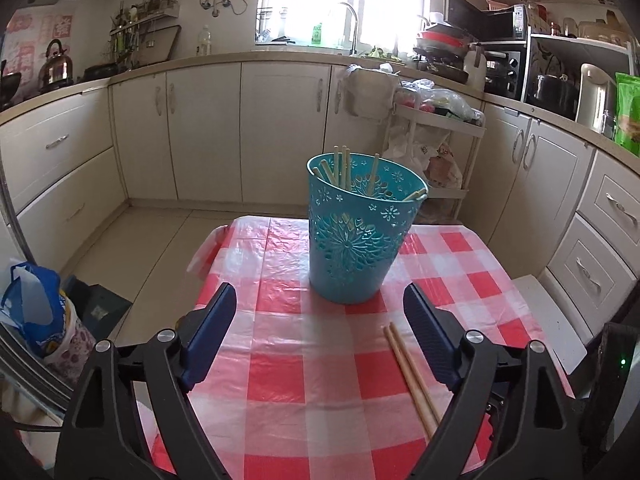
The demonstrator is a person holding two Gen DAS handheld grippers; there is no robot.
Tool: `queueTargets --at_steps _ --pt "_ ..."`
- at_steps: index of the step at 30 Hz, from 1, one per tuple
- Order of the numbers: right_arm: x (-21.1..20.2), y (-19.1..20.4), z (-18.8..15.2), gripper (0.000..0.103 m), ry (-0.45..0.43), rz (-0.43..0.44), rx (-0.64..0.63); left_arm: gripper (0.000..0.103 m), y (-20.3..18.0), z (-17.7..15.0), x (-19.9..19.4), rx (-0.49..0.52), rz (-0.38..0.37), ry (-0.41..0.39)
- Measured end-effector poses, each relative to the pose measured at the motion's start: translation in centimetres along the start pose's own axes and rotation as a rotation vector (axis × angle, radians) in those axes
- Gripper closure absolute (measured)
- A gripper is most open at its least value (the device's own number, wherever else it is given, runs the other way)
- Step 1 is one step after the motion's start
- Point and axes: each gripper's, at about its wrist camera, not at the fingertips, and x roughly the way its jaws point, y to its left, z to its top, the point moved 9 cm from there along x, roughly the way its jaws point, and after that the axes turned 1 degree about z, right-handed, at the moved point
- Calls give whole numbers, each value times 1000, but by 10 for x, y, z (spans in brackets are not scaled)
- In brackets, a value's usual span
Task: Organize utensils
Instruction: 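Close the right tool on a chopstick while the left tool grasps the last one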
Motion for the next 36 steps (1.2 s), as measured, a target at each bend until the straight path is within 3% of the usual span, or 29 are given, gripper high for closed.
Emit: queueTargets --at_steps 9,16,23,26,28,30,33,36 --pt "-16 1 -6 55 -6 -28 -48 15 -9 -17 -16 42 1 41" --pt "-7 -8 -16 55 13 -78 -115 11 -3 -65 19 43 26 210" --pt "8 -13 -22 55 40 -72 -131 11 -23 -82 45 110 23 267" --pt "15 0 -18 55 45 -52 -167 11 -16 -80 54 73 41 279" --pt "26 14 -12 58 51 -53 -226 11 -7 -78 56 28 48 287" --pt "41 22 -7 73 65 -60 -265 11 0 -78 56 12 59 291" --pt "63 26 -5 85 140 -50 -264 11 0 -77 57 17 59 292" --pt "68 24 -1 91 153 -98 -316 11 -8 -77 60 23 39 299"
